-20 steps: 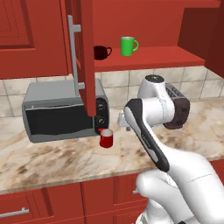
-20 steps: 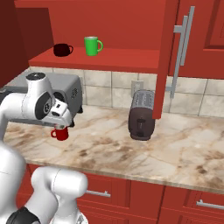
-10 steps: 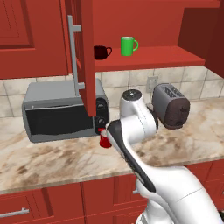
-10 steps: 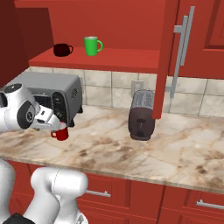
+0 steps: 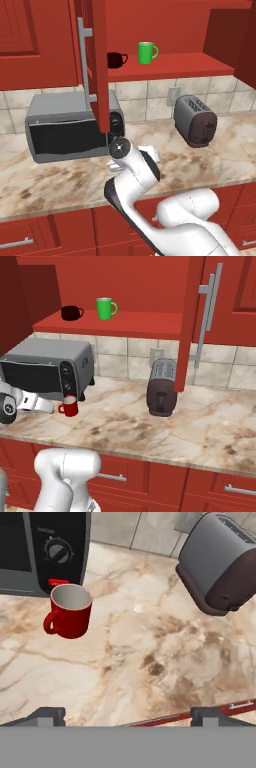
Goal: Pick the mug on the counter and place it in the cabinet with the handle facing the right, like the mugs already inside.
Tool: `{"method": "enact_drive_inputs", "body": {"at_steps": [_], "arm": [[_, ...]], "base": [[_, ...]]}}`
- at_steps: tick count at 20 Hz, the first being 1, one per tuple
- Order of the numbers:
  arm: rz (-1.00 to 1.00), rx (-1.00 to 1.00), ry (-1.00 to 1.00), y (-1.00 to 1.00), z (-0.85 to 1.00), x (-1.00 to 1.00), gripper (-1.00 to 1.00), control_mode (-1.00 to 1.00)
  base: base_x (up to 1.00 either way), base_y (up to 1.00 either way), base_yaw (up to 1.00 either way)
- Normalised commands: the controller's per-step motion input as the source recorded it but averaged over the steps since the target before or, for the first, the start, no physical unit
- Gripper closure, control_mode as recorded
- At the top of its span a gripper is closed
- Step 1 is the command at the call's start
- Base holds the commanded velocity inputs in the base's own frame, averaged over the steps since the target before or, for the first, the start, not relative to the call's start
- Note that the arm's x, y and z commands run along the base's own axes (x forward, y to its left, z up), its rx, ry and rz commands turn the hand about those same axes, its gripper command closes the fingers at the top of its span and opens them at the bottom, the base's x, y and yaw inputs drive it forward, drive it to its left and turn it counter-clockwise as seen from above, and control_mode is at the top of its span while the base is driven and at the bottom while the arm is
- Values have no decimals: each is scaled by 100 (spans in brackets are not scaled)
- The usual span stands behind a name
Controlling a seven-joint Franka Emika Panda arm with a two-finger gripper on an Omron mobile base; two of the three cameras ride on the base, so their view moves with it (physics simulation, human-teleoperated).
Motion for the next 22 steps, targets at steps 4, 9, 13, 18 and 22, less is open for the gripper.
{"method": "enact_drive_inputs", "body": {"at_steps": [4,9,13,18,22], "arm": [[-4,-17,-15,45,-27,0,-100,-100],[-6,-7,-12,38,-19,9,-100,-100],[-8,0,-10,27,-13,22,-100,-100],[-7,0,-11,25,-12,32,-100,-100],[-6,0,-10,23,-14,40,-100,-100]], "base": [[0,0,0],[0,0,0],[0,0,0],[0,0,0],[0,0,0]]}}
